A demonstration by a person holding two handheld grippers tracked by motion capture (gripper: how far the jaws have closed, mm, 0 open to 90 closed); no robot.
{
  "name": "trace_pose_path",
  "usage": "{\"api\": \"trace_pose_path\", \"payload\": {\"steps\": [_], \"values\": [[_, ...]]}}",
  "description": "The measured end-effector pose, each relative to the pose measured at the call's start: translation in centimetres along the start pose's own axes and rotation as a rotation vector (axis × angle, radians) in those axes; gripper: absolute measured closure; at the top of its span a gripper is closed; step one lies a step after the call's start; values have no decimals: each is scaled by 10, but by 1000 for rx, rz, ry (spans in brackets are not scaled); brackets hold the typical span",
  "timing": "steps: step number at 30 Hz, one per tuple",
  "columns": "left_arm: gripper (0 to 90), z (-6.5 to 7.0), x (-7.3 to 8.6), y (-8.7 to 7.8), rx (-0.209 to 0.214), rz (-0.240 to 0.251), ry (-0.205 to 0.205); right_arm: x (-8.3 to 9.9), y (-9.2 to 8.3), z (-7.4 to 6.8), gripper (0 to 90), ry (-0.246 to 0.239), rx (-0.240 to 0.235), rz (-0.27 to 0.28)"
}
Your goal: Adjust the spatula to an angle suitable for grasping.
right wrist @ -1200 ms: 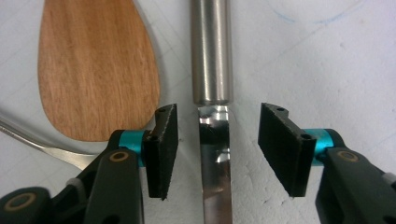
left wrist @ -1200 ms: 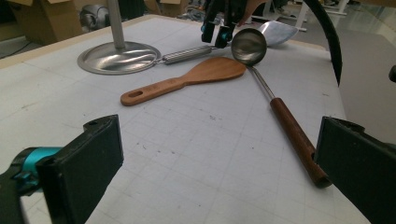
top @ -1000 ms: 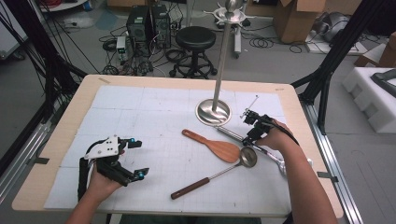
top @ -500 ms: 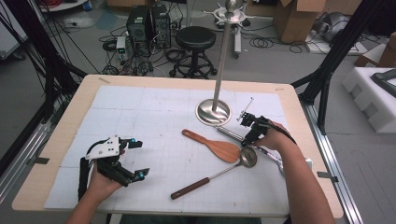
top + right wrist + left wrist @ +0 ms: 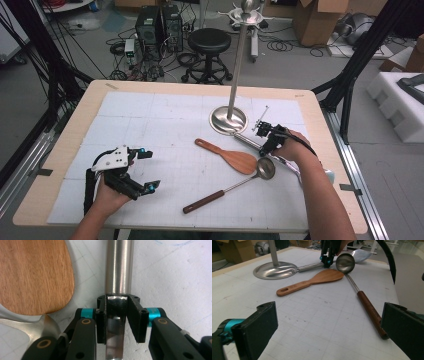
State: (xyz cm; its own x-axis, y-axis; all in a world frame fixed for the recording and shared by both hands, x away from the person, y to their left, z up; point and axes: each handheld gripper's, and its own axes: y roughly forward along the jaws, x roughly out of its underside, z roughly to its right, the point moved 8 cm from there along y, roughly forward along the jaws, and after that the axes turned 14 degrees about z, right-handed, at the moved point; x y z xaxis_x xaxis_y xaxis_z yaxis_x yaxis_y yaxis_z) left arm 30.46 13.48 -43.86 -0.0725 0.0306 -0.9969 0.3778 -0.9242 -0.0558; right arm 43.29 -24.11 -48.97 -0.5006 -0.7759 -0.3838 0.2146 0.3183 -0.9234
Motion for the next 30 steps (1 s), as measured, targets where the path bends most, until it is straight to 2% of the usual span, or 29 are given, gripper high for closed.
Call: {"api": "trace_pose_path", "payload": {"steps": [5,12,15,16,22,26,28,30], "values": [[17,0,-1,0,0,2,6,0,0,-2,746,15,4,6],[17,0,-1,-1,-5,-4,9,2,-4,-1,751,35,-19,32],[17,1,0,-1,2,-8,14,1,-13,1,751,36,-17,72],[17,0,0,-1,-1,-7,16,1,-16,1,751,51,-13,86],[17,-2,-3,-2,-8,15,9,1,-50,1,751,52,6,227],[17,1,-3,-4,3,6,17,3,-68,-1,752,58,11,281],[17,2,-3,-5,2,4,25,4,-78,0,751,79,41,312],[17,1,-5,-6,1,17,22,4,-80,1,751,79,45,321]]}}
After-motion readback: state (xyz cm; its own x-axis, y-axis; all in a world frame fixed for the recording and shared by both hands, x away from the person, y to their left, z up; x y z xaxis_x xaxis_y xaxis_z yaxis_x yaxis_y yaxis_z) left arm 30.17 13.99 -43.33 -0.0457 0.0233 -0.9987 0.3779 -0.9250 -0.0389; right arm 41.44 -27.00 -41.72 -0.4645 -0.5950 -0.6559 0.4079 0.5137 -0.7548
